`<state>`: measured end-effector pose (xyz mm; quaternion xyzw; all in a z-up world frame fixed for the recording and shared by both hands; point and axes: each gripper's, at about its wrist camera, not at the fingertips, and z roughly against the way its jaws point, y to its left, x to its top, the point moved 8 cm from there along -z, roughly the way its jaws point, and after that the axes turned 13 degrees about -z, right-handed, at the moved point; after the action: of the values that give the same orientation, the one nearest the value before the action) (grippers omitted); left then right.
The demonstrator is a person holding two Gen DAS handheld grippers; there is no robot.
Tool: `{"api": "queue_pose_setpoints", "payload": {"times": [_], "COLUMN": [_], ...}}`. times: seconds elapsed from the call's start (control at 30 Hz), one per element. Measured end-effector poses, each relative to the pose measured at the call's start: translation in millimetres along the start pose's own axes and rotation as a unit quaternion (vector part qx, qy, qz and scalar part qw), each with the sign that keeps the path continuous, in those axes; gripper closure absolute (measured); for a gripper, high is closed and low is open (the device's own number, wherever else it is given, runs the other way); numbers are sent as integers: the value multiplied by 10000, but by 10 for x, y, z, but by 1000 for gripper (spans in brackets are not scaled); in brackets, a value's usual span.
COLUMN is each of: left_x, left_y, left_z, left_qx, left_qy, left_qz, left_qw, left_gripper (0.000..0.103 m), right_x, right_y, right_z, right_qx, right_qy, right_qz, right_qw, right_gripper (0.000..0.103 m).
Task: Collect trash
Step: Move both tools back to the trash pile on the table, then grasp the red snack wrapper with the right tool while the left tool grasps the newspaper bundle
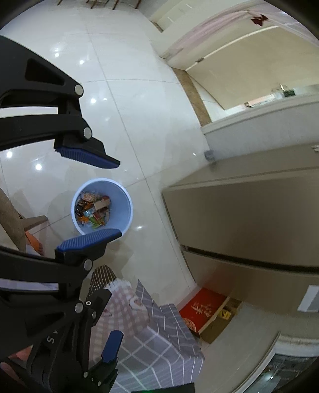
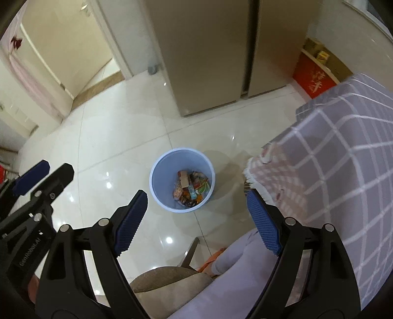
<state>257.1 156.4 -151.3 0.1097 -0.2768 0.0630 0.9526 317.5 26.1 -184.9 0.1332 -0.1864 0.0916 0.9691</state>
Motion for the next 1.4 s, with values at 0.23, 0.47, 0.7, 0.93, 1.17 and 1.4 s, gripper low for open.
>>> {"api": "queue_pose_setpoints", "payload": {"times": [0.23, 0.47, 0.7, 0.93, 1.17, 1.4], "left_x": [240, 484, 650, 719, 770, 781], "left_y": [-429, -964, -1660, -2419, -3072, -3575], "left_z": [353, 657, 820, 945, 1043, 1038], "left_qx": [35, -93, -412, -812, -1224, -1517], "left_qy": [-474, -914, -1154, -1268, -1293, -1233], "left_qz": [-415, -823, -1290, -1764, -2123, -2339], "left_qw": [9980, 9924, 9840, 9727, 9609, 9524], "left_gripper": [52, 52, 50, 50, 50, 42], "right_x": [75, 115, 79, -11, -118, -242], "right_y": [-352, -810, -1469, -2185, -2801, -3301], "right_z": [516, 993, 1290, 1573, 1854, 1999], "right_qx": [184, 217, -64, -431, -802, -1113], "right_qy": [-536, -1053, -1324, -1501, -1692, -1761], "right_qz": [-414, -823, -1293, -1832, -2258, -2457], "right_qw": [9975, 9908, 9827, 9706, 9560, 9467], "right_gripper": [21, 21, 21, 21, 21, 21]}}
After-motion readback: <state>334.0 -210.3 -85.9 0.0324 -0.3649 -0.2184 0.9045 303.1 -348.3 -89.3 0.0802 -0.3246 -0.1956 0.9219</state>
